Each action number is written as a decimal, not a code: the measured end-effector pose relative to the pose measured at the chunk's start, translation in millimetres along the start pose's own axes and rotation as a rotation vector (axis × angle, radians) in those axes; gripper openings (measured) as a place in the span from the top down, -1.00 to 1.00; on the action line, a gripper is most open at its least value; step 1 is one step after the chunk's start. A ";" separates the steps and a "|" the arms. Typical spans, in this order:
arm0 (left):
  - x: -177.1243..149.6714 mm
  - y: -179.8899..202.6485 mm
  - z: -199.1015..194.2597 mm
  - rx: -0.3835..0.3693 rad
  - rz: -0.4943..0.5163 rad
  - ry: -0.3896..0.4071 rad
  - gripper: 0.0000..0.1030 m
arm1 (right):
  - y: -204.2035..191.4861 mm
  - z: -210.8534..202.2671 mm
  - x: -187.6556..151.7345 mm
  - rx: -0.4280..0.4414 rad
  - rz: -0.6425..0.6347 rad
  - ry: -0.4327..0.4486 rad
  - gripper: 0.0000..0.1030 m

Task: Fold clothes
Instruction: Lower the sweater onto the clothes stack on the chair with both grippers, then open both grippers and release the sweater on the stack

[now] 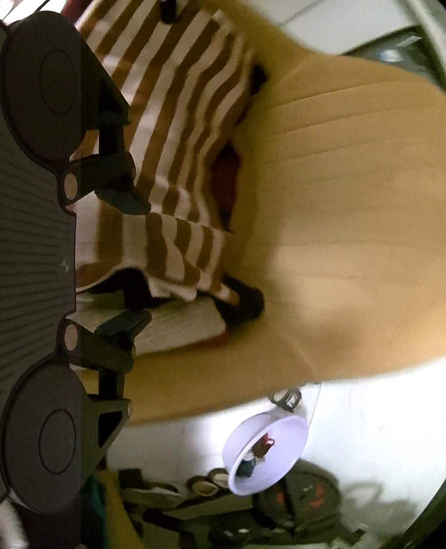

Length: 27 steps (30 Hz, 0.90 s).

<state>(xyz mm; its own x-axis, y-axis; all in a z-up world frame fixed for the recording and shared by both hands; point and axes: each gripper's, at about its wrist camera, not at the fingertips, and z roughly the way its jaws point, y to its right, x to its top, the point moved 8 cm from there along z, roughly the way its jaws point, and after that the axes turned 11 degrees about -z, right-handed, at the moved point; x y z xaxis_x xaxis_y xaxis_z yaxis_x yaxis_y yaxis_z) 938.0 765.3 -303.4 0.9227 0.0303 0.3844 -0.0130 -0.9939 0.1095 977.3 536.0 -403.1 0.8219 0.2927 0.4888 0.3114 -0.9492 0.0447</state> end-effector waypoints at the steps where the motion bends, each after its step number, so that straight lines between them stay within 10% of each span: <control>1: -4.6 4.4 -10.2 -0.053 -0.030 -0.006 0.24 | -3.4 -9.9 -4.4 0.012 -0.009 0.004 -0.06; 4: -18.5 24.0 -36.2 -0.232 -0.115 -0.028 0.26 | -19.2 -33.6 -19.9 0.056 -0.075 0.002 -0.07; 14: -49.4 18.7 40.2 -0.057 -0.067 -0.054 0.32 | -27.2 6.3 -61.2 -0.005 -0.139 -0.149 0.38; 22: -64.7 2.6 59.1 -0.066 -0.047 -0.099 0.50 | -19.8 37.5 -78.3 0.011 -0.157 -0.226 0.36; 25: -64.8 9.6 50.6 -0.039 -0.059 -0.103 0.20 | -21.2 30.9 -75.1 0.020 -0.123 -0.228 0.28; 27: -62.4 15.9 36.0 -0.004 -0.063 -0.073 -0.33 | -23.7 17.3 -70.6 0.041 -0.088 -0.203 0.03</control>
<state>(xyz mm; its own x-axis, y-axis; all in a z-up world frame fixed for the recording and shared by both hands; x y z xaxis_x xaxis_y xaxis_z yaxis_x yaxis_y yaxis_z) 894.1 743.8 -358.6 0.9473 0.0844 0.3090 0.0440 -0.9898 0.1354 920.2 539.8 -453.7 0.8684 0.3952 0.2994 0.4018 -0.9148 0.0421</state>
